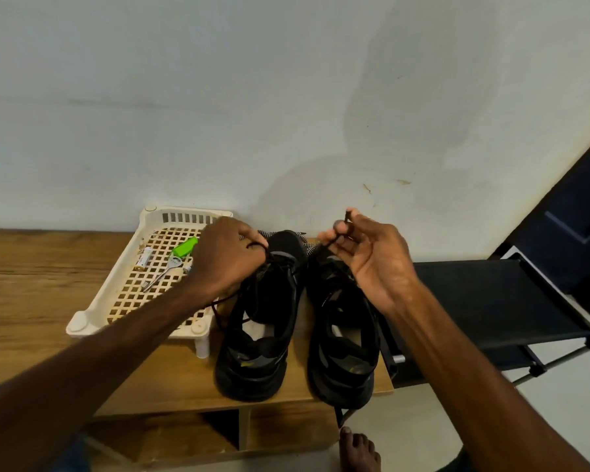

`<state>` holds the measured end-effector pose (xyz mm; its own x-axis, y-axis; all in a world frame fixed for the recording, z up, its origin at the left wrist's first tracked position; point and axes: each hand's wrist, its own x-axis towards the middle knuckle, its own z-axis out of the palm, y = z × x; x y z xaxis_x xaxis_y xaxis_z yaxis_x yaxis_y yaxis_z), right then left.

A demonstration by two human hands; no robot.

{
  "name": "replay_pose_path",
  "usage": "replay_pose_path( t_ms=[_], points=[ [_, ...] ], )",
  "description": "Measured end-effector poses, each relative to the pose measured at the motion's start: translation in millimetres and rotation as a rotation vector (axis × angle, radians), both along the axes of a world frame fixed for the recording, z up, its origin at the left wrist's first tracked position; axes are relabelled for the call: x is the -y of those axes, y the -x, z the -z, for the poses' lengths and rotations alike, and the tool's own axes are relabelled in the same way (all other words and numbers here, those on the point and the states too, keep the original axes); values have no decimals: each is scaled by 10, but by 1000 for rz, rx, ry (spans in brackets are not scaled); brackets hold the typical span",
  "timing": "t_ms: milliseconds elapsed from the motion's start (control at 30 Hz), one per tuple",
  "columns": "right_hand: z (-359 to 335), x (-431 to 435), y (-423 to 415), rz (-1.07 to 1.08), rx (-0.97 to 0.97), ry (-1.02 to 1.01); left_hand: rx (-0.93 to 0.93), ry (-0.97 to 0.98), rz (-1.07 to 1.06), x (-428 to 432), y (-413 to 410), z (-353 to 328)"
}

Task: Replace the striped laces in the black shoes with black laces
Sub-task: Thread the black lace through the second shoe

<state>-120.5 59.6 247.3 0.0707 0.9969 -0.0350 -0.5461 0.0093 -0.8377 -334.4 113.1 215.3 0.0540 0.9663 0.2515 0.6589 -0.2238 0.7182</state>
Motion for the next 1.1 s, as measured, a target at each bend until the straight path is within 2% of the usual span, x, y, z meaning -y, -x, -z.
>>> replay_pose_path(
  t_ms=[33, 67, 133, 167, 200, 267, 333, 467, 500, 533, 600, 633, 667, 700, 733, 800, 833, 867, 900, 967, 1100],
  points=[
    [20, -7, 11, 45, 52, 12, 11, -79, -36, -30, 49, -34],
    [45, -11, 43, 103, 246, 8, 36, -153, -64, -59, 102, -65],
    [109, -14, 96, 158, 965, -47, 127, -251, -118, -126, 189, -120],
    [143, -15, 131, 92, 1305, -86, 173, -277, -142, -165, 223, -140],
    [184, -22, 171, -23, 1548, -96, 215, -293, -154, -195, 244, -151],
    [236, -27, 267, -200, 1759, -69, 283, -307, -145, -213, 253, -161],
    [215, -32, 317, -172, 1722, -98, 311, -290, -109, -201, 226, -148],
    [33, -47, 263, 149, 1373, -213, 256, -167, 16, -192, 144, -84],
    [4, -60, 239, 188, 1166, -203, 204, -115, 57, -196, 134, -54],
    [-30, -68, 206, 194, 862, -183, 126, -54, 96, -194, 121, -16],
    [-126, -70, 144, 131, 95, -107, -24, 57, 142, -173, 104, 50],
    [-155, -75, 97, 115, -151, -70, -50, 86, 149, -166, 102, 62],
    [-161, -82, 58, 109, -217, -31, -41, 93, 145, -167, 108, 57],
    [-147, -92, 32, 111, -116, 4, -10, 89, 136, -171, 113, 35],
    [-116, -94, 17, 122, 136, 22, 34, 81, 133, -169, 113, 0],
    [1, -94, 44, 113, 931, -23, 116, 85, 164, -152, 116, -61],
    [68, -93, 76, 50, 1271, -52, 152, 105, 199, -131, 99, -81],
    [135, -95, 127, -59, 1483, -40, 187, 133, 235, -99, 84, -90],
    [190, -85, 181, -162, 1578, -3, 216, 156, 269, -68, 59, -92],
    [233, -70, 268, -197, 1604, 36, 233, 168, 322, -20, 12, -78],
    [124, -67, 232, 53, 1331, -83, 79, 106, 365, 19, -73, -18]
  ],
)
